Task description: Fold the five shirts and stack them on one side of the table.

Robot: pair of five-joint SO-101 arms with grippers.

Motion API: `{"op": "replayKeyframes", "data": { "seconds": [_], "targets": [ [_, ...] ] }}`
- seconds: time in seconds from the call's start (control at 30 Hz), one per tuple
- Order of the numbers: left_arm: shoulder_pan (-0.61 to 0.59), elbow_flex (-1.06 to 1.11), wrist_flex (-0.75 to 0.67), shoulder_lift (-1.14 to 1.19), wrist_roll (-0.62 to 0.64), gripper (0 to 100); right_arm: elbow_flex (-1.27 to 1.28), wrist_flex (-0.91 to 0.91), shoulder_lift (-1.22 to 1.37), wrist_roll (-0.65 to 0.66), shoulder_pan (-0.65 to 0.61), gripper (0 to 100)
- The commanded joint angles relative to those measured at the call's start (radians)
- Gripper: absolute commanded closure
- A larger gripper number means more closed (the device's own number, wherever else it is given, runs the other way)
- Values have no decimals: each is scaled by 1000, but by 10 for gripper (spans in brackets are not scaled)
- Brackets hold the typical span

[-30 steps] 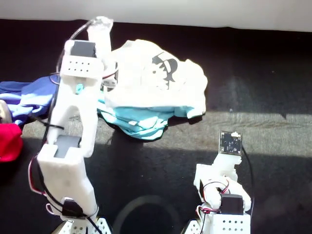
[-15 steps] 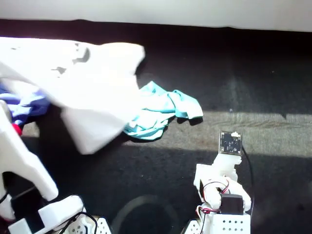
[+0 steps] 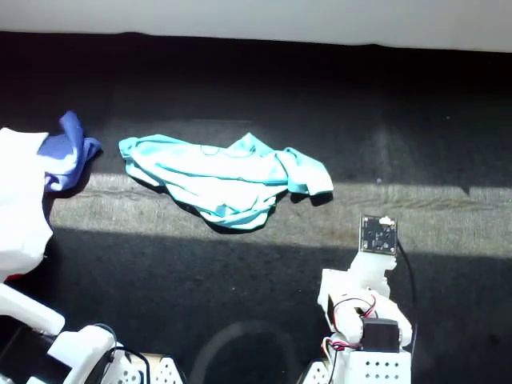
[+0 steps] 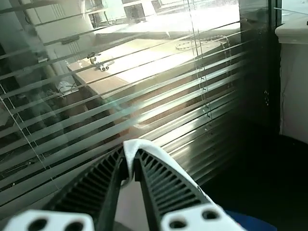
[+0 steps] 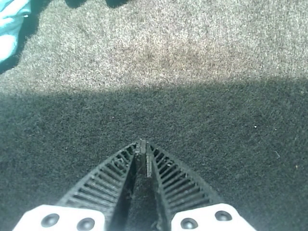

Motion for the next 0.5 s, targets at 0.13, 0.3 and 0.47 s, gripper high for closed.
{"op": "replayKeyframes", "data": {
  "seconds": [0.13,0.3,0.47],
  "targets": [
    [45,213,-41,-48,-6,957,131,-2,-10,6,-2,991],
    [67,306,-41,-48,-5,727,131,-2,-10,6,-2,991],
    [91,311,18,-51,-5,744,131,-2,-10,6,-2,991]
  ]
}}
